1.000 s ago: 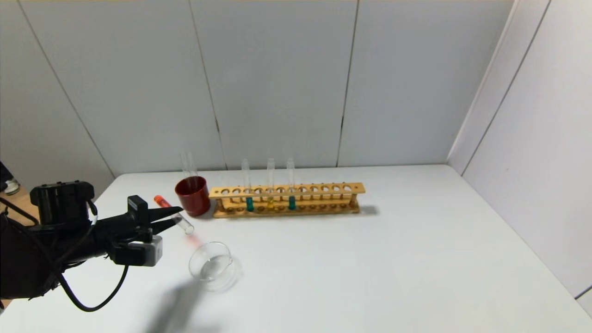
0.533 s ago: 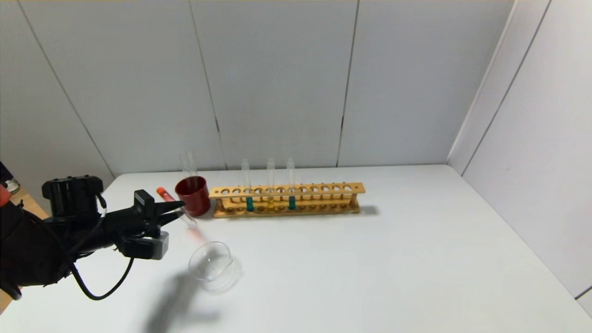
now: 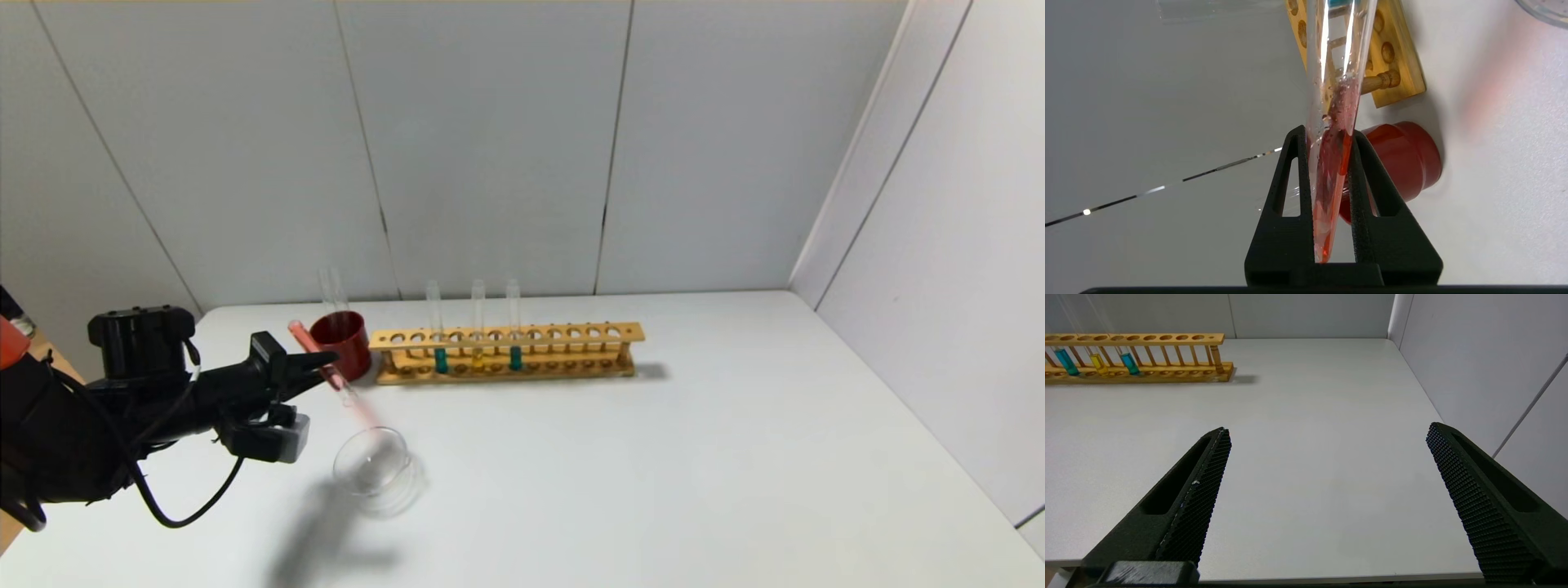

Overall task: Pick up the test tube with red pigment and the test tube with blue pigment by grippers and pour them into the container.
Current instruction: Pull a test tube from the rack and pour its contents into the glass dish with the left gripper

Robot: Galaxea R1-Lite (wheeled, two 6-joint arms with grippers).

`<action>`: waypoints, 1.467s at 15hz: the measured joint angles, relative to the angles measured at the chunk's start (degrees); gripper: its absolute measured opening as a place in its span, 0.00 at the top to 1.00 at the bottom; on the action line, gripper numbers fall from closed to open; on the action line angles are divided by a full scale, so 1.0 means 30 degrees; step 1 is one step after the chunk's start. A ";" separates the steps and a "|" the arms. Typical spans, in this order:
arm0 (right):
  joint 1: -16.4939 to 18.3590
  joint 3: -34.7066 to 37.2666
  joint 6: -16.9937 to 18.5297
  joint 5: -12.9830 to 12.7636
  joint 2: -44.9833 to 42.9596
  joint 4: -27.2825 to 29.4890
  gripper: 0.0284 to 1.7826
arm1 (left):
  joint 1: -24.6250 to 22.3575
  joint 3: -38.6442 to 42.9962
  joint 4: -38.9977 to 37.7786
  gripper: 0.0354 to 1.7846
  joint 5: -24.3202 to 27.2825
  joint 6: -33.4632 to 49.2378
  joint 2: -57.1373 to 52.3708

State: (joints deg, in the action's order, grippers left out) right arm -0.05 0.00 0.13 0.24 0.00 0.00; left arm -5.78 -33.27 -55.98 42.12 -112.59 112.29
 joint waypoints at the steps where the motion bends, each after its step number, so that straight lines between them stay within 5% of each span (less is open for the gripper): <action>1: -0.0008 0.0000 0.0000 -0.0008 0.0000 0.0000 0.02 | -0.0008 0.0008 0.0000 0.85 0.0000 -0.0370 -0.0073; 22: -0.0016 0.0000 -0.0008 0.0000 0.0000 0.0000 0.02 | -0.0358 0.0573 0.0049 0.85 0.0134 -0.4559 -0.1479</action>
State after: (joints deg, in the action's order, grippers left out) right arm -0.10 0.00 0.11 0.24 0.00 0.00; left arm -6.85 -31.55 -55.83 42.52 -126.27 107.85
